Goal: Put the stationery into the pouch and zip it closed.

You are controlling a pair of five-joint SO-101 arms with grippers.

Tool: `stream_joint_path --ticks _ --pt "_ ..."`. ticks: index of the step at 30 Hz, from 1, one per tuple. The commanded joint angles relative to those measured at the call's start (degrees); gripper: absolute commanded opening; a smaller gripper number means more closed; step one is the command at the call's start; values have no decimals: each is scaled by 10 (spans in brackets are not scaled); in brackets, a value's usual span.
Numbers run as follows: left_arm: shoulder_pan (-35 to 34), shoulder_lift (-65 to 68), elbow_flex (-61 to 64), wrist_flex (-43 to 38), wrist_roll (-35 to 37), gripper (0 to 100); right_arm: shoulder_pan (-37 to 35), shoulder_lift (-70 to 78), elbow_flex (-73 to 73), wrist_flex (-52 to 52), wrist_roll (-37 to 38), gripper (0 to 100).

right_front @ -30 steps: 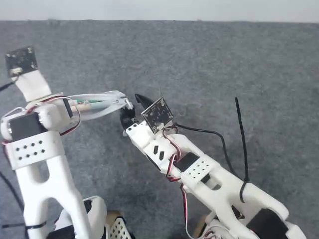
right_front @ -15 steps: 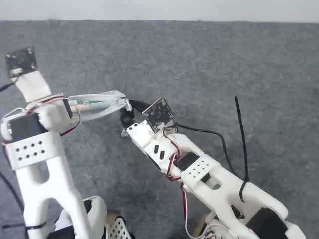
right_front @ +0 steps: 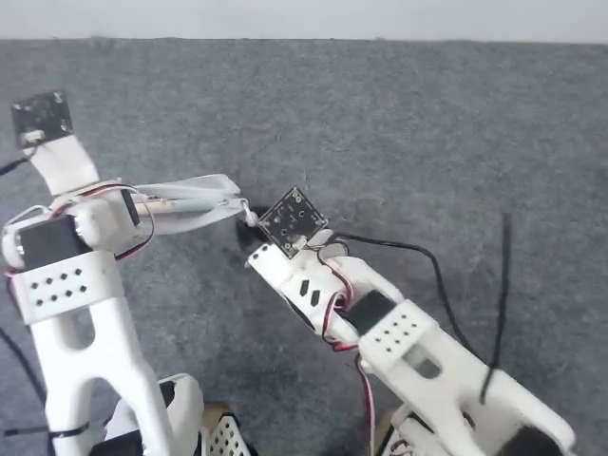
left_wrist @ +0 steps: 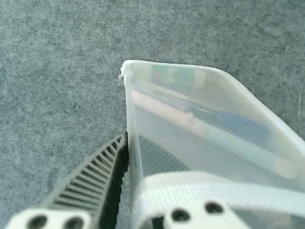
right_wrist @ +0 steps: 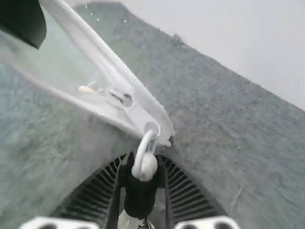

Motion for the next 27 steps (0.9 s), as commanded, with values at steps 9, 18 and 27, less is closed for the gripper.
stream_joint_path --ticks 9,18,27 --pt "5 -4 -3 -17 -8 49 -40 -106 -37 148 55 6" --pt "22 -4 -22 2 -7 130 -125 -196 -37 245 62 6" --pt "147 -4 -128 77 -67 131 -169 -258 -33 302 96 6"
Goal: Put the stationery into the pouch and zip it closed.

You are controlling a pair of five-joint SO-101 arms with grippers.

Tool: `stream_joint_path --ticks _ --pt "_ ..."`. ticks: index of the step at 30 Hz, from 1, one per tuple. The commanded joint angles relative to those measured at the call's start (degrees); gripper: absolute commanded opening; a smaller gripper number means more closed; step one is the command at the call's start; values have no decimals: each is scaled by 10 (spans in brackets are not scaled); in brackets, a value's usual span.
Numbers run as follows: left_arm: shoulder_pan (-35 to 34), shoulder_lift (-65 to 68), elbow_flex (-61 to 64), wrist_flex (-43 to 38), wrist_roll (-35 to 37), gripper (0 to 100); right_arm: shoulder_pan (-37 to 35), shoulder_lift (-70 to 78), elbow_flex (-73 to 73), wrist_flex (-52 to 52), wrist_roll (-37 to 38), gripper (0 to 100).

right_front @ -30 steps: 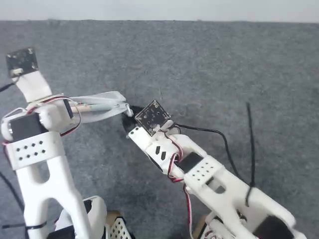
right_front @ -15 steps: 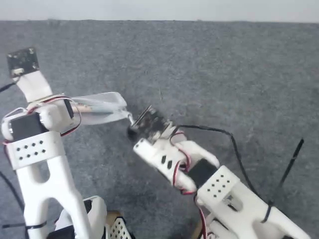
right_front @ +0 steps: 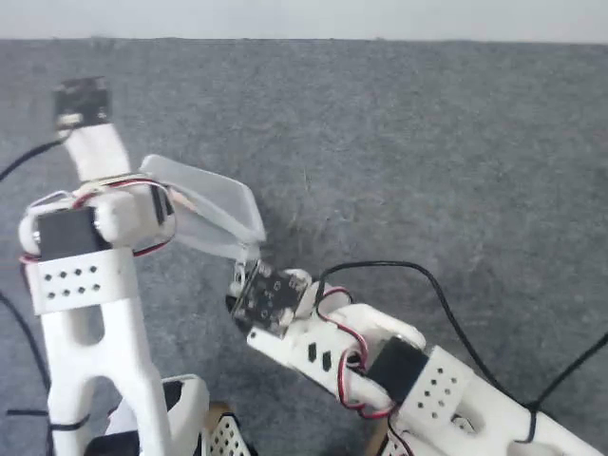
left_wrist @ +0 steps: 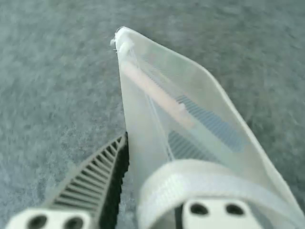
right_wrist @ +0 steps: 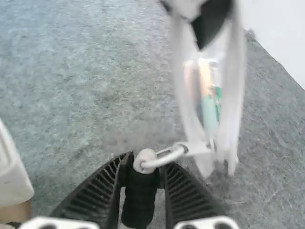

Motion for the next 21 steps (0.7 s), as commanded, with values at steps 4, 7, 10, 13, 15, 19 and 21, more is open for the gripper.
stream_joint_path --ticks 4,7,10,13,15,19,21 --pt "96 -7 -77 9 -69 131 -34 -75 -31 37 15 6" --pt "127 -7 -89 7 -120 131 -42 -112 -31 56 15 6" --pt "156 -7 -100 7 -165 131 -57 -147 -31 74 15 6" --pt "176 -7 -118 8 -180 131 -65 -173 -30 86 15 6" --pt "193 -7 -131 10 -182 137 -64 -182 -30 86 15 6" --pt "230 -7 -164 36 -180 241 -64 -191 -19 82 16 6" --pt "241 -7 -176 45 -179 254 -64 -191 -15 80 16 6"
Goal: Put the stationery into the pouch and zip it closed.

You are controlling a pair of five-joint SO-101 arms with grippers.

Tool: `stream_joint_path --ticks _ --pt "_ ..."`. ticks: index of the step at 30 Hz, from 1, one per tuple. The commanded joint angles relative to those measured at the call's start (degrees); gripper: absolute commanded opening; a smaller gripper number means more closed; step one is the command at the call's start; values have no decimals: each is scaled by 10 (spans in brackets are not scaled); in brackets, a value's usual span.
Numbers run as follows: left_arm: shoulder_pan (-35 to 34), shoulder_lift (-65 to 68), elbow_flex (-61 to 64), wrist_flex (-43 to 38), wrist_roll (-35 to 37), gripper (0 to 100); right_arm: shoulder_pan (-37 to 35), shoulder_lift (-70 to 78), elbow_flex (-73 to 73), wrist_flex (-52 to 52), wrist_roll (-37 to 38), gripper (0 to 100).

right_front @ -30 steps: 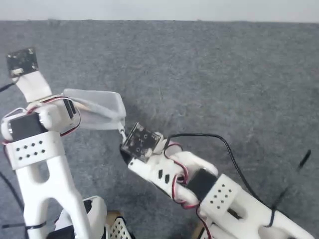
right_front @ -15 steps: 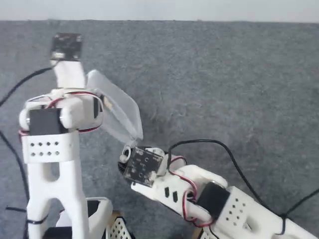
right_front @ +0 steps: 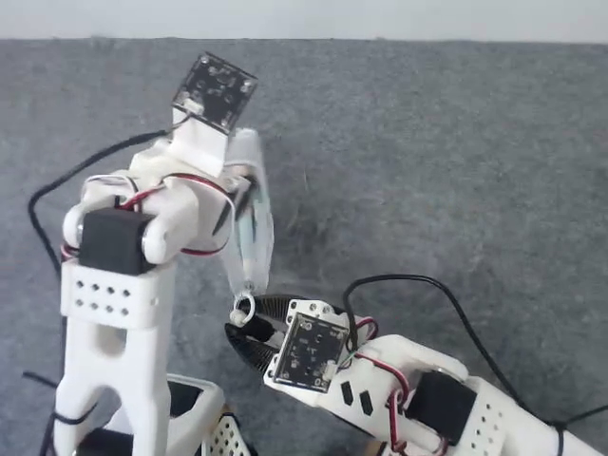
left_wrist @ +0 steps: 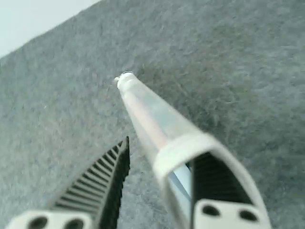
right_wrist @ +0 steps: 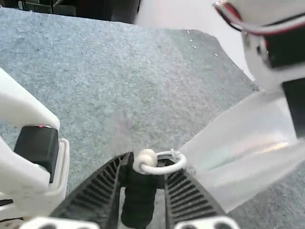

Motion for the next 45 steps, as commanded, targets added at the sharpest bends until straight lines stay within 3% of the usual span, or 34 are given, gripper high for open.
stream_joint_path --ticks 1,12,18,28,36,45 --pt "30 -7 -53 22 -4 254 -10 -16 -15 -3 11 6" --pt "105 -8 -58 24 24 255 -7 -16 -10 -15 11 6" --pt "113 -7 -145 100 28 254 -7 -16 -11 -15 11 6" --pt "65 -7 -195 134 34 254 -2 -17 -19 -13 7 6" --pt "-29 -7 -193 134 4 255 69 -135 -25 -2 6 6" --pt "-37 -62 -131 135 -24 258 155 -189 -25 -14 6 6"
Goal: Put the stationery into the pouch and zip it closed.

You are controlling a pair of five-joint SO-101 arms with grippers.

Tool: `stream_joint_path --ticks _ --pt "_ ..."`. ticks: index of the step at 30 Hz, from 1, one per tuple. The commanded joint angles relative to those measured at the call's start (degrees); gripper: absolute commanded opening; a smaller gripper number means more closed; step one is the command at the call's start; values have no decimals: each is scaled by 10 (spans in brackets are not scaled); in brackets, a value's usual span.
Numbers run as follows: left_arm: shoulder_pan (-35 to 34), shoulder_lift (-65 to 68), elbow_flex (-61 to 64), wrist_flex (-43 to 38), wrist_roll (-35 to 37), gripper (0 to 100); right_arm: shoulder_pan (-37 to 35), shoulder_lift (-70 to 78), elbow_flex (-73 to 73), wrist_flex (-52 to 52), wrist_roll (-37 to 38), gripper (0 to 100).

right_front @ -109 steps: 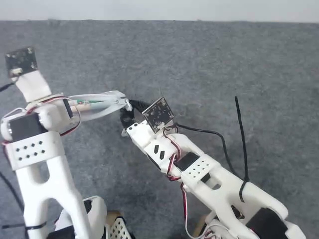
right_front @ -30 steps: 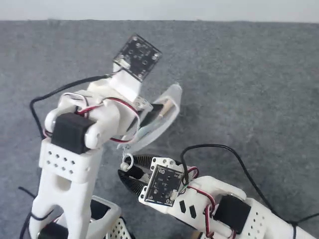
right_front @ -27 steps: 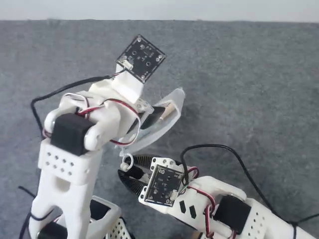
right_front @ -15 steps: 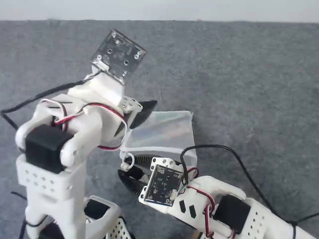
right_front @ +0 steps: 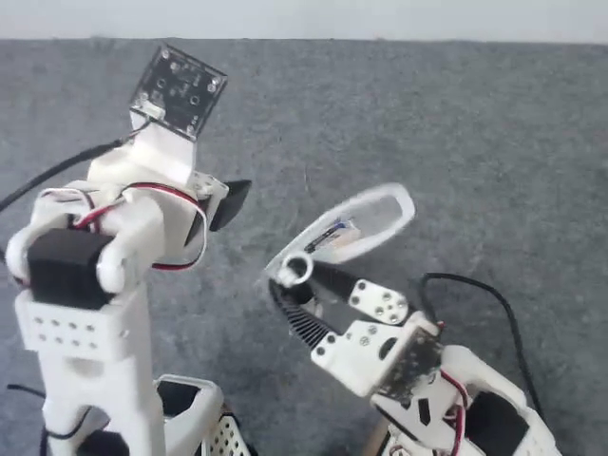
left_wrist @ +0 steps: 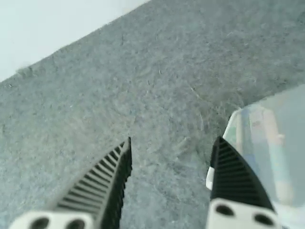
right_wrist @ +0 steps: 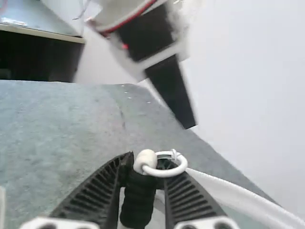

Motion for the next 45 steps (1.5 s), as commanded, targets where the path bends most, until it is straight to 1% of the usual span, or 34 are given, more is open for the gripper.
stream_joint_path --ticks 1,4,10,12,14,19,22,26,31,37,41,45 --pt "-1 -74 15 23 -18 258 38 -14 -26 -19 6 6" --pt "-12 -98 49 23 -25 258 54 -14 -25 -22 6 6" --pt "-35 -137 109 22 -25 261 56 -9 -24 -22 6 6" --pt "-36 -158 124 22 -2 282 56 -7 -23 -36 7 6" --pt "-36 -178 141 22 13 297 57 11 -23 -54 7 6" --pt "-36 -212 182 22 15 301 58 87 -23 -85 -4 6" --pt "-36 -228 188 22 15 301 85 107 -24 -109 -30 6" --pt "-28 -246 203 21 22 303 107 108 -25 -123 -39 6" --pt "35 -251 236 21 63 314 106 113 -26 -123 -37 6" --pt "123 -270 239 15 115 314 106 113 -26 -123 -36 6" --pt "132 -273 264 -20 135 314 106 109 -26 -119 -37 6" --pt "132 -273 321 -70 135 314 106 108 -26 -117 -38 6"
